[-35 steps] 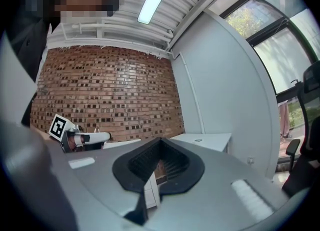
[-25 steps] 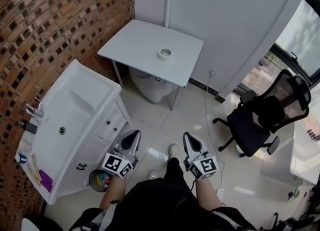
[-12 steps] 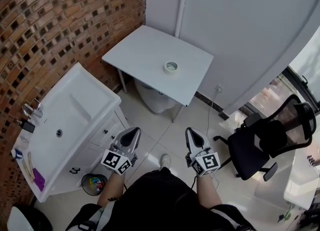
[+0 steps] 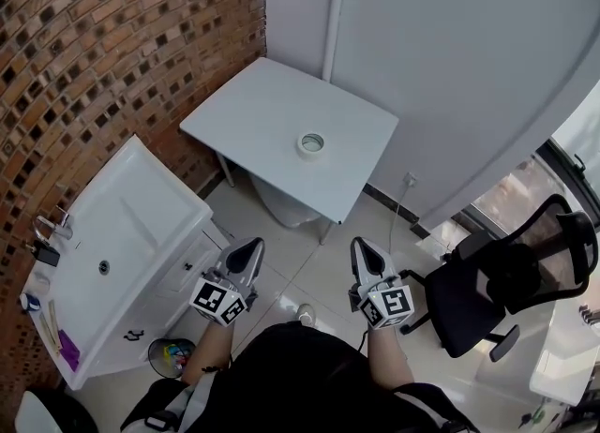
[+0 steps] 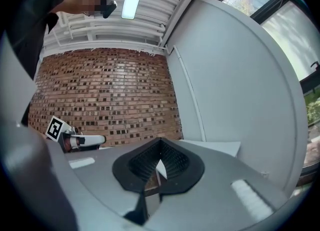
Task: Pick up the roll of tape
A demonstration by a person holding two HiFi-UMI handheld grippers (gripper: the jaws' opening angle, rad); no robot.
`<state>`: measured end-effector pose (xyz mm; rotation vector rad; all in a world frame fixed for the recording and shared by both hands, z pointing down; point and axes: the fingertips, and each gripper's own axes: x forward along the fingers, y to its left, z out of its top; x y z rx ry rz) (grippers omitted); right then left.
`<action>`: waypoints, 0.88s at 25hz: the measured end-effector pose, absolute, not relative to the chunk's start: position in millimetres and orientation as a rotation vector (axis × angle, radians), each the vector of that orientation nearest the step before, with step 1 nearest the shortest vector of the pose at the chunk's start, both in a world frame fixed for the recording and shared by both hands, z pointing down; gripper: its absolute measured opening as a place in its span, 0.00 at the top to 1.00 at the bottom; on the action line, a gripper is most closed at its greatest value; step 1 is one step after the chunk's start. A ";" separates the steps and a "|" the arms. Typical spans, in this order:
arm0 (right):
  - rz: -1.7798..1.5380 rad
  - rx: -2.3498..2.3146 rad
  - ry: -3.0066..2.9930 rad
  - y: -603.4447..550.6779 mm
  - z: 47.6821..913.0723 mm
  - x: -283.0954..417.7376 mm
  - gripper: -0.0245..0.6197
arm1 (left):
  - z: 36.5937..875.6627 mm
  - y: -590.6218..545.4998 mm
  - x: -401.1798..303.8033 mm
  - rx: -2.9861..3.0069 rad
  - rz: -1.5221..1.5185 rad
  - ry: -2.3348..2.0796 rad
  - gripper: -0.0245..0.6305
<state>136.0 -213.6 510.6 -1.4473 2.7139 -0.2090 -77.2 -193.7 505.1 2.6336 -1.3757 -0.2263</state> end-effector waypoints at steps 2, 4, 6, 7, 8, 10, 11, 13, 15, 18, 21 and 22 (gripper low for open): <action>-0.220 -1.446 2.712 -230.0 511.7 146.4 0.95 | 507.9 -206.6 -68.2 2.639 -0.220 -1.368 0.96; -0.223 -1.444 2.718 -243.9 512.2 152.8 0.95 | 507.1 -218.4 -64.4 2.639 -0.207 -1.373 0.96; -0.214 -1.436 2.737 -254.7 511.5 154.6 0.95 | 504.3 -229.8 -63.6 2.626 -0.199 -1.394 0.96; -0.215 -1.430 2.749 -259.5 511.7 155.9 0.95 | 504.4 -234.9 -61.4 2.620 -0.200 -1.400 0.96; -0.222 -1.420 2.761 -264.2 512.4 158.2 0.95 | 505.0 -239.4 -57.0 2.618 -0.203 -1.401 0.96; -0.232 -1.390 2.785 -273.9 514.0 163.9 0.95 | 502.3 -247.3 -45.1 2.618 -0.213 -1.392 0.96; -0.228 -1.373 2.799 -279.5 514.5 165.9 0.95 | 499.6 -251.3 -40.1 2.618 -0.224 -1.388 0.96; -0.213 -1.348 2.822 -291.4 514.5 166.6 0.95 | 497.3 -258.0 -35.9 2.624 -0.232 -1.394 0.96; -0.207 -1.331 2.831 -300.7 514.2 164.4 0.95 | 497.2 -261.4 -38.4 2.621 -0.211 -1.414 0.96; -0.221 -1.314 2.835 -310.4 516.0 162.8 0.95 | 500.1 -265.8 -46.9 2.596 -0.186 -1.455 0.96; -0.240 -1.315 2.835 -322.3 520.3 162.1 0.95 | 496.8 -276.7 -52.0 2.585 -0.173 -1.489 0.96; -0.241 -1.320 2.831 -326.9 520.3 161.5 0.95 | 498.2 -282.3 -53.6 2.587 -0.179 -1.491 0.96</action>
